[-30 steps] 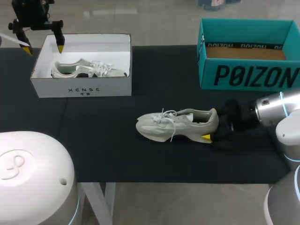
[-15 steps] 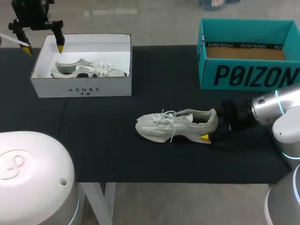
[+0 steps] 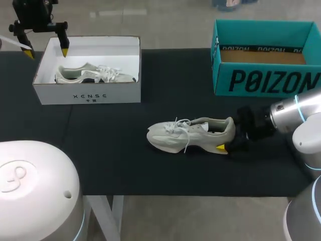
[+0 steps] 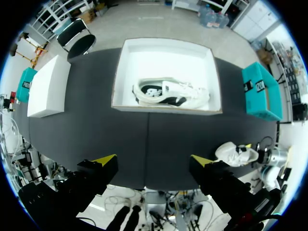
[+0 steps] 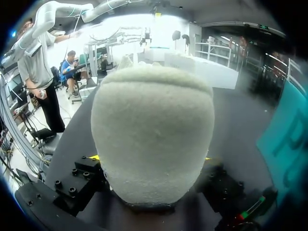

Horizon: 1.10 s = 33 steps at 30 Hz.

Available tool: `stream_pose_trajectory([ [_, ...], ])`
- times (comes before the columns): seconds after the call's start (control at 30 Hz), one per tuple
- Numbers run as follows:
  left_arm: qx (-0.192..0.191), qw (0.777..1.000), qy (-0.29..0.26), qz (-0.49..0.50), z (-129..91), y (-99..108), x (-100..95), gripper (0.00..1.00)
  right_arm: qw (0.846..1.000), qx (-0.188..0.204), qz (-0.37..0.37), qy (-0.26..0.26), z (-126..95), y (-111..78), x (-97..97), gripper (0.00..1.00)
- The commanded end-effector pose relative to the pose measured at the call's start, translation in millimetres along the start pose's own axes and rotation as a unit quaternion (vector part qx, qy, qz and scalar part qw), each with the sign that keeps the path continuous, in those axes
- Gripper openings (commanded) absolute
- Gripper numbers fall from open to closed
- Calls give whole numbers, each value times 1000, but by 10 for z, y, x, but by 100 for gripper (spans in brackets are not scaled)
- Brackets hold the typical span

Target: Take the shoe out of the shoebox, open the shoe tongue, remove and reinsert the insole, then place the shoe into the shoebox

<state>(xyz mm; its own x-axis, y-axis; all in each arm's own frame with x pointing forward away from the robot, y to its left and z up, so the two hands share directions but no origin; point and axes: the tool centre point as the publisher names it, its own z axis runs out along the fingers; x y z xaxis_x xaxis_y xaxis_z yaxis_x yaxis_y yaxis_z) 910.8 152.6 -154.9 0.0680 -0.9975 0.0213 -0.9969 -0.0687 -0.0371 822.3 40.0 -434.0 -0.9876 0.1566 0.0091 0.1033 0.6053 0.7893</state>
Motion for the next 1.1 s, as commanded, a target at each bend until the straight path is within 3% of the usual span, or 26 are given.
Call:
stream_pose_trajectory([
  [0.03,0,1000,-1,0,-1,6,0,100,1000,2,0,-1,1,-36,20,0],
  [0.17,0,1000,-1,0,-1,6,0,100,1000,2,0,-1,1,-36,20,0],
  [0.43,1,1000,-18,-7,156,116,650,100,1000,2,0,-1,1,-36,20,0],
  [0.73,20,999,-41,-24,300,456,1196,100,1000,2,0,-1,1,-36,20,0],
  [0.97,8,1000,-25,-17,405,744,1657,100,1000,2,0,-1,1,-36,20,0],
  [1.1,-18,999,-19,19,449,871,1926,100,1000,2,0,-1,1,-36,20,0],
])
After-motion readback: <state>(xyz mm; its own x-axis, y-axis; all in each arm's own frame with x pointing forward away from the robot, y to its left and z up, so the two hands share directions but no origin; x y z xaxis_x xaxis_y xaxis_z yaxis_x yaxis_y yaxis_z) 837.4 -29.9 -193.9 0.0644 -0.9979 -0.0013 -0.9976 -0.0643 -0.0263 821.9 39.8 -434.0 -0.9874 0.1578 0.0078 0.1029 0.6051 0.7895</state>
